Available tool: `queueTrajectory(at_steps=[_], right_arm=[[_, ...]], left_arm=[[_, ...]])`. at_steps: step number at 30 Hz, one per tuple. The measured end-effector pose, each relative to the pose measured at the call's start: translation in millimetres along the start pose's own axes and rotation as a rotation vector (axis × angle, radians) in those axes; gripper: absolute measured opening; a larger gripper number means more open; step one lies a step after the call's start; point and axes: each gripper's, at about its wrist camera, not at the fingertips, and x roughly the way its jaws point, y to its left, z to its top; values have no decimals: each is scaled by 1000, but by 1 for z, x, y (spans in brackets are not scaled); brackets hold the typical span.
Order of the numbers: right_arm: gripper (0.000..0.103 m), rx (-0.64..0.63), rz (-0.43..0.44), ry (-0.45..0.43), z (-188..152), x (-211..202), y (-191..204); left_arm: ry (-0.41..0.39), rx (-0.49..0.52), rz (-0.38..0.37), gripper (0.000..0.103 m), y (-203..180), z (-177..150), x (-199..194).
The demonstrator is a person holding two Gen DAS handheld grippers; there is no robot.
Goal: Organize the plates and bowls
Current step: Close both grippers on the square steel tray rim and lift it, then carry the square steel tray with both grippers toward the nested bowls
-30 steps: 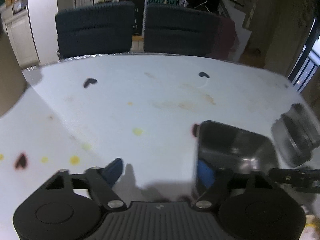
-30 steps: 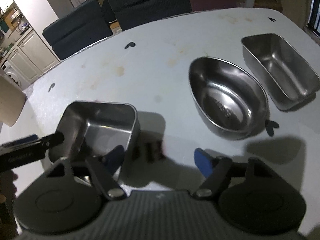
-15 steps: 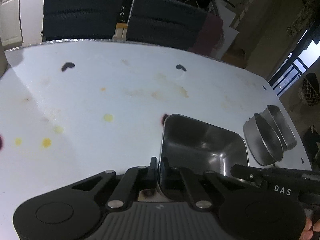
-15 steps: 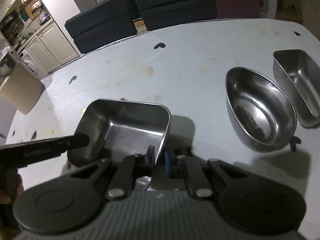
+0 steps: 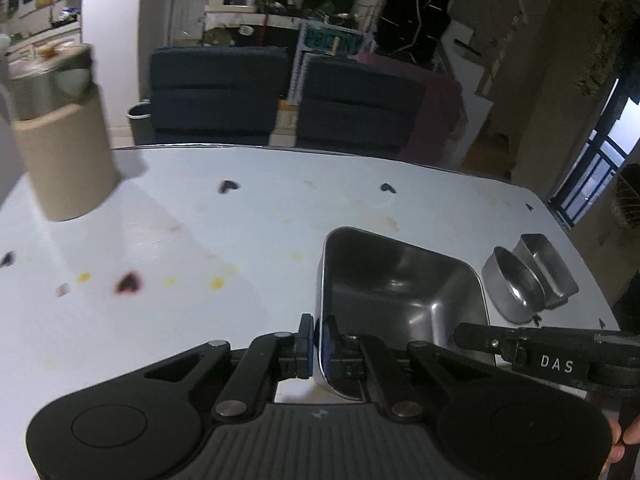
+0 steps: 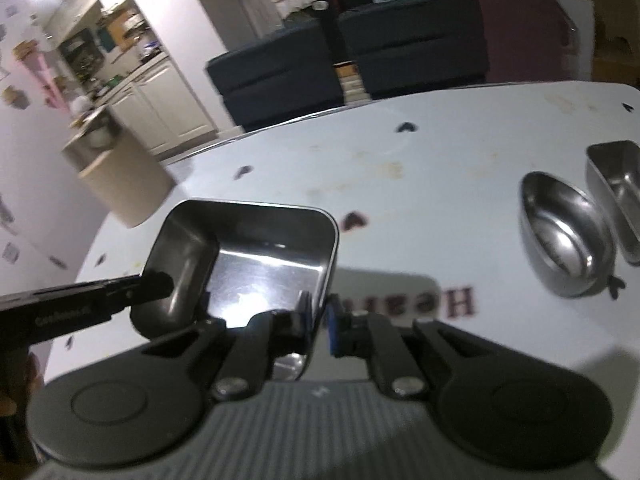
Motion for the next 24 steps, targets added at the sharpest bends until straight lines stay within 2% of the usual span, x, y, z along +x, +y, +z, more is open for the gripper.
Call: queueTrajectory(at_steps=[6, 11, 17, 24], right_arm=[[9, -34, 60, 22, -25, -11, 37], [9, -66, 91, 52, -39, -7, 65], [10, -127, 85, 117, -60, 6, 97], [10, -181, 64, 184, -70, 28, 112]], left_arm=[[-8, -16, 60, 4, 23, -28, -44], [6, -22, 123, 5, 40, -49, -66], [72, -5, 190, 5, 56, -69, -72], [171, -1, 213, 5, 74, -89, -59]])
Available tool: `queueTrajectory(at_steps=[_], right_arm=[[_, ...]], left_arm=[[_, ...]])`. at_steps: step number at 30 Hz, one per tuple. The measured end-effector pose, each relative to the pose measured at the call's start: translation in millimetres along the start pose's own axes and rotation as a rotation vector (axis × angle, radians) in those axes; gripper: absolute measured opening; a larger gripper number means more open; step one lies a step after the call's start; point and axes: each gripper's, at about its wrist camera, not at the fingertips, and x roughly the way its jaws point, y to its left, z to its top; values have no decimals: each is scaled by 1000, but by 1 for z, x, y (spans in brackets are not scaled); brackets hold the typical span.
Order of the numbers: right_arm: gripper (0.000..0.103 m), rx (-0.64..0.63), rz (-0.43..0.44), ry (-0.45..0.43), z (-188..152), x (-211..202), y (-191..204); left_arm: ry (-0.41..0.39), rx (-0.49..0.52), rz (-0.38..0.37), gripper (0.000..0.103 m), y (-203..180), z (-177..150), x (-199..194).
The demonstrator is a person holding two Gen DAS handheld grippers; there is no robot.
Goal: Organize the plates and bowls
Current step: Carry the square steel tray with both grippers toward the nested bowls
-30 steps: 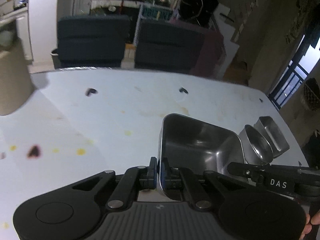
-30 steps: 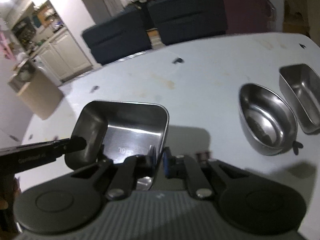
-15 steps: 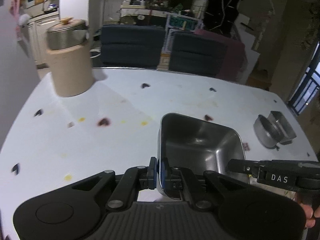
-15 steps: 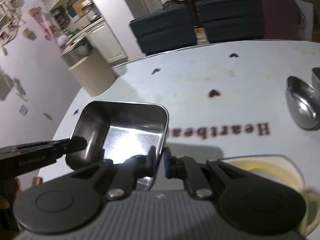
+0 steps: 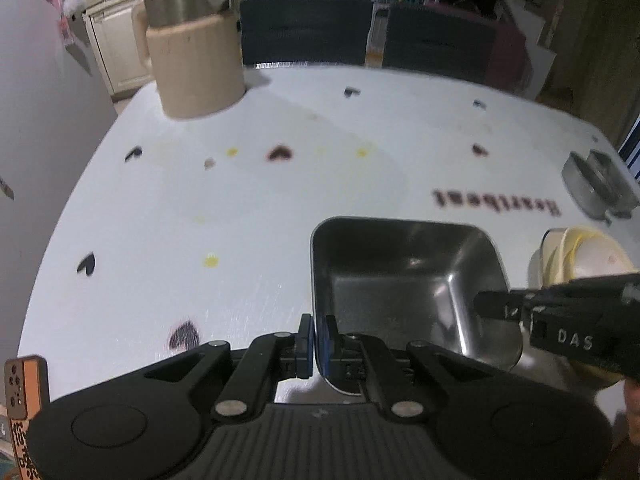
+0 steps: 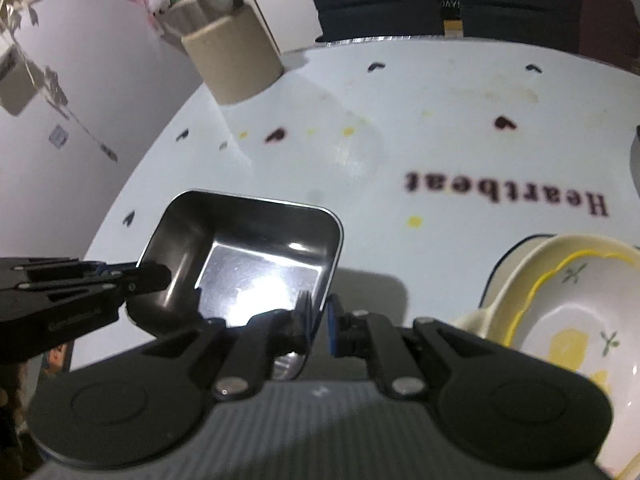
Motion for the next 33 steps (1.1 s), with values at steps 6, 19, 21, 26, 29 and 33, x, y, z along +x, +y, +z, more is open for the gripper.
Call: queueTrajectory(at_steps=[6, 19, 21, 26, 29, 33], right_arm=[[10, -8, -19, 26, 5, 17, 10], [10, 5, -43, 73, 10, 48, 23], [10, 10, -48, 76, 9, 50, 24], [11, -3, -67, 77, 9, 54, 29], [10, 1, -67, 73, 6, 50, 26], [10, 20, -62, 81, 4, 50, 24]], left_arm=[[55, -6, 8, 5, 7, -4, 18], [94, -26, -3, 5, 12, -6, 39], [98, -24, 0, 5, 12, -6, 41], [95, -23, 0, 5, 13, -5, 45], [92, -25, -5, 5, 13, -5, 45], [91, -21, -8, 6, 14, -5, 45]])
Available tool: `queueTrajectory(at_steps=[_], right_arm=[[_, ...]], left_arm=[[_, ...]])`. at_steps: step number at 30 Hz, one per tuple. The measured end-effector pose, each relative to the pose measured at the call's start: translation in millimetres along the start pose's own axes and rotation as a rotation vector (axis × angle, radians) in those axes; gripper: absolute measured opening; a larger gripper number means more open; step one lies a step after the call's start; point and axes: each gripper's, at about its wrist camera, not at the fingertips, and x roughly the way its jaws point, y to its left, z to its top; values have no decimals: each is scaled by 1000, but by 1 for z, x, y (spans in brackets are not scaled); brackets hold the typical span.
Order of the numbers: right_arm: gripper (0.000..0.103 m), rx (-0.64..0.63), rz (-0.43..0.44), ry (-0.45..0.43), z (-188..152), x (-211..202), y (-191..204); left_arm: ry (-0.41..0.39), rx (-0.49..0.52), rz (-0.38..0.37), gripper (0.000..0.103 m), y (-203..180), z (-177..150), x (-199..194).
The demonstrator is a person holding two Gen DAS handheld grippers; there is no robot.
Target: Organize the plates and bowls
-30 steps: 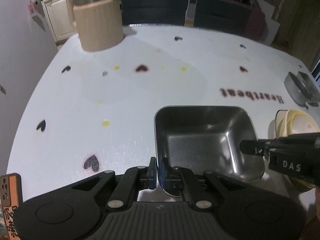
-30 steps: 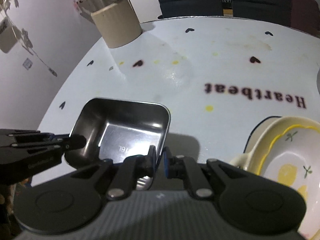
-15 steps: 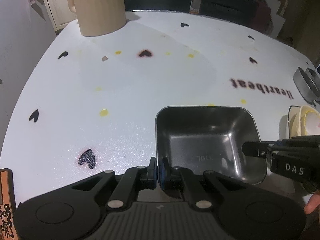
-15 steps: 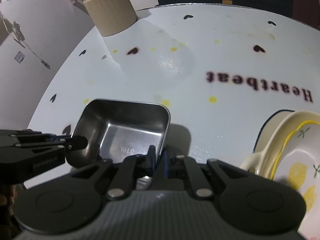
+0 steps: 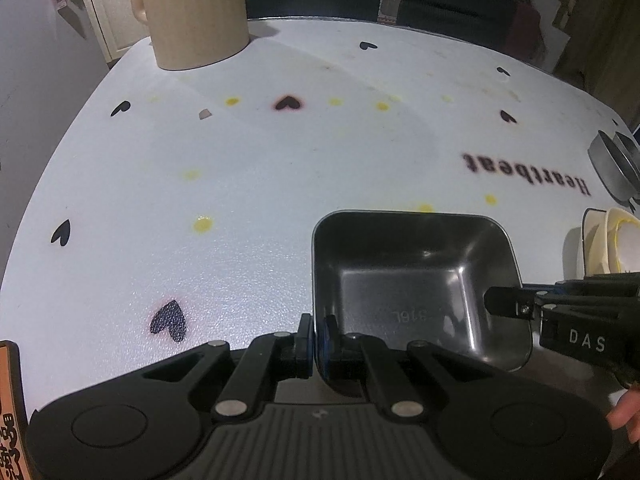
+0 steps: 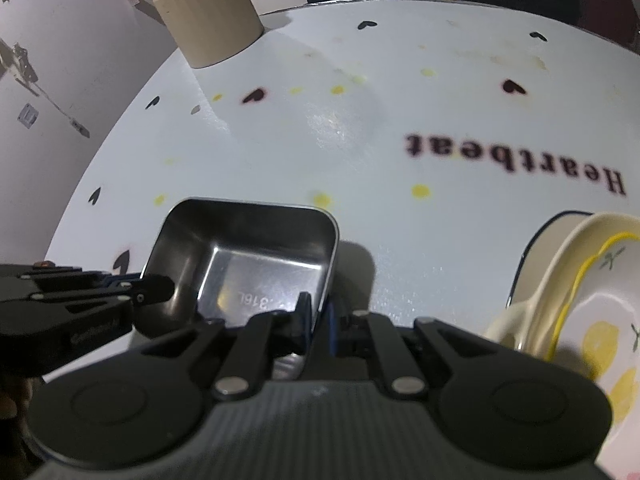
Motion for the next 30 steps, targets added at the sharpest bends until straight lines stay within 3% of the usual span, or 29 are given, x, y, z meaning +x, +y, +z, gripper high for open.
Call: queueTrajectory(at_steps=[3, 5, 7, 9, 12, 15, 20, 22, 24, 30], right_arm=[[11, 6, 7, 4, -1, -2, -3], [12, 6, 8, 5, 0, -4, -4], [27, -6, -1, -5, 0, -7, -3], [35, -11, 13, -13, 0, -11, -3], [46, -29, 30, -24, 0, -19, 0], [66, -59, 22, -41, 0, -29, 2], [78, -59, -4, -106, 0, -54, -2], [94, -57, -5, -137, 1, -66, -5], [103, -39, -15, -181, 1, -80, -10], [103, -15, -32, -311, -3, -119, -39]], left_arm=[[5, 4, 7, 10, 1, -1, 1], [11, 3, 19, 22, 1, -1, 2], [9, -1, 21, 38, 2, -1, 1], [0, -8, 14, 54, 4, 0, -2], [-21, -9, 10, 70, 5, 0, -10], [-42, -10, 20, 83, 5, 0, -20], [-93, -72, 12, 98, 11, 3, -40], [-121, -90, 16, 103, 10, 5, -50], [-150, -102, 15, 103, 7, 9, -61], [-240, -106, -10, 103, -19, 30, -84]])
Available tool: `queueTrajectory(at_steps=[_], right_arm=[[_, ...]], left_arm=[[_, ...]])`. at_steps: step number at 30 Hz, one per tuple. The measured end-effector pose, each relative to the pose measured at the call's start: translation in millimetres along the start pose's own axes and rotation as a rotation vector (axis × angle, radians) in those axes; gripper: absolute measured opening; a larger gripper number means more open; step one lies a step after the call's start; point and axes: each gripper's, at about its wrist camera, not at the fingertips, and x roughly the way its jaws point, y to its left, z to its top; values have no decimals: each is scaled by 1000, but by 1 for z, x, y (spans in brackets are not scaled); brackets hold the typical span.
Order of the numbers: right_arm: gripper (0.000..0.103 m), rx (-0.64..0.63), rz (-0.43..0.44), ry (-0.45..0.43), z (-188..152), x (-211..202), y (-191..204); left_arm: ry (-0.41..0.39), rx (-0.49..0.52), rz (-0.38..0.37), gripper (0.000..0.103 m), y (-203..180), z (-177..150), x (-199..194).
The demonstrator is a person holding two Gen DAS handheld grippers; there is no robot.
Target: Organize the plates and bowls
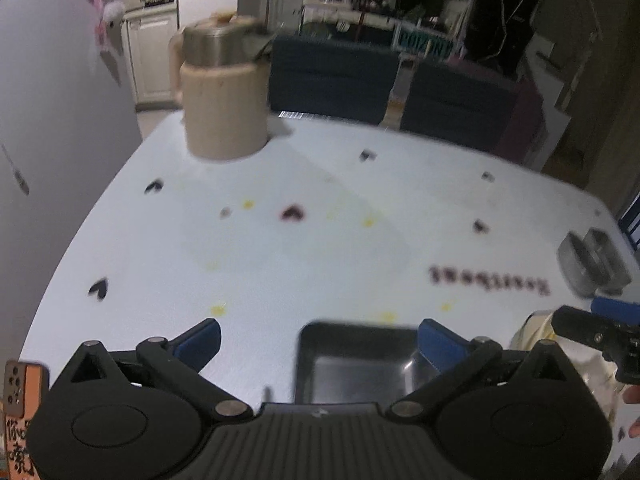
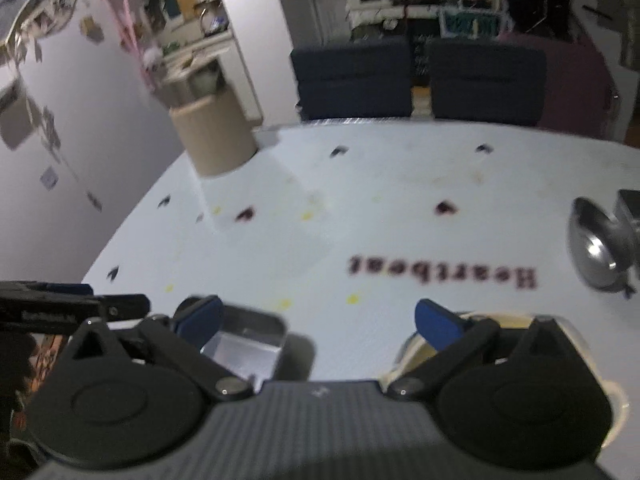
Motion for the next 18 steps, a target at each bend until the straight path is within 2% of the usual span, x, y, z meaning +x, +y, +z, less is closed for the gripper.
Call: queueTrajectory(at_steps=[7, 12, 18], right_arm=[[103, 80, -90, -99, 14, -39, -63], [103, 134, -189, -166, 17, -65, -115], [103, 243, -270, -179, 13, -77, -179]], left_arm=[[-66, 75, -51, 103, -65, 19, -1], [-93, 113, -120, 103, -118, 30, 11], [-112, 155, -215, 103, -183, 38, 31]])
